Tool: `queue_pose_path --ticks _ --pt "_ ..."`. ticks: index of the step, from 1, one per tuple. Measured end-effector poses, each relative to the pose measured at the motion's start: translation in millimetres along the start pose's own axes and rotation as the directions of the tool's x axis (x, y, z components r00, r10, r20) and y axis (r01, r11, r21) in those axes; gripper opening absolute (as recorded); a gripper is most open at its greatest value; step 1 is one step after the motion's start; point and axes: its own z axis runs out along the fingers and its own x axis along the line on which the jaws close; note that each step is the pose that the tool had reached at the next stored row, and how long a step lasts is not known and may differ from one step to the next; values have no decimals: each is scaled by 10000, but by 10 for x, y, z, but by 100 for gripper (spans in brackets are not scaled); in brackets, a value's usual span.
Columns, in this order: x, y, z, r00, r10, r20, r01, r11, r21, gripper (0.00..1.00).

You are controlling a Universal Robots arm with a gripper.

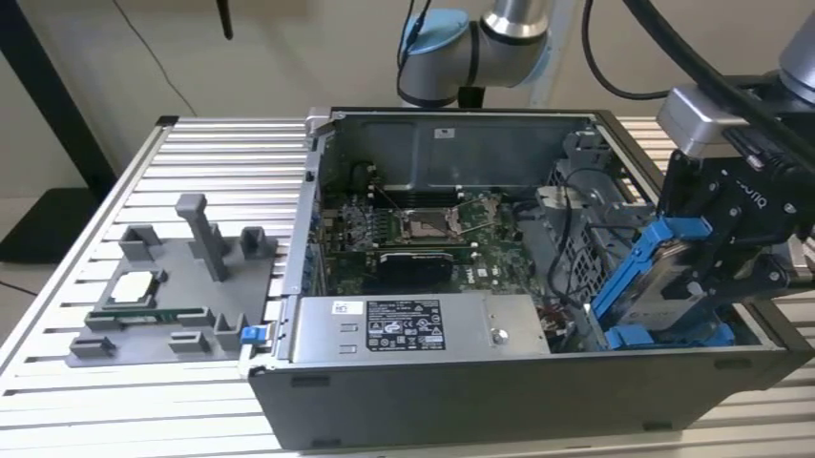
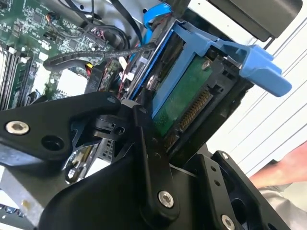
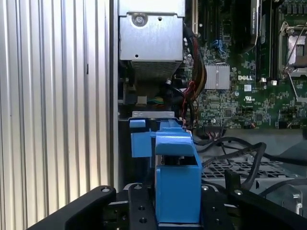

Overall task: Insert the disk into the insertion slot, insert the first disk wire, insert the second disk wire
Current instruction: 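Insert the disk into the insertion slot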

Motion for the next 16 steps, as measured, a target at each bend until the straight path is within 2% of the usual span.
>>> queue_pose_path --ticks 1,3,10,13,16 --pt "0 0 -7 10000 -1 -6 1 10000 0 100" --pt "-2 3 -45 10000 0 1 0 10000 -1 100" --pt "-28 16 -324 10000 0 1 0 10000 -1 100" --pt "-77 29 -329 10000 0 6 0 10000 8 100" --pt "-164 51 -324 10000 0 13 0 10000 21 100"
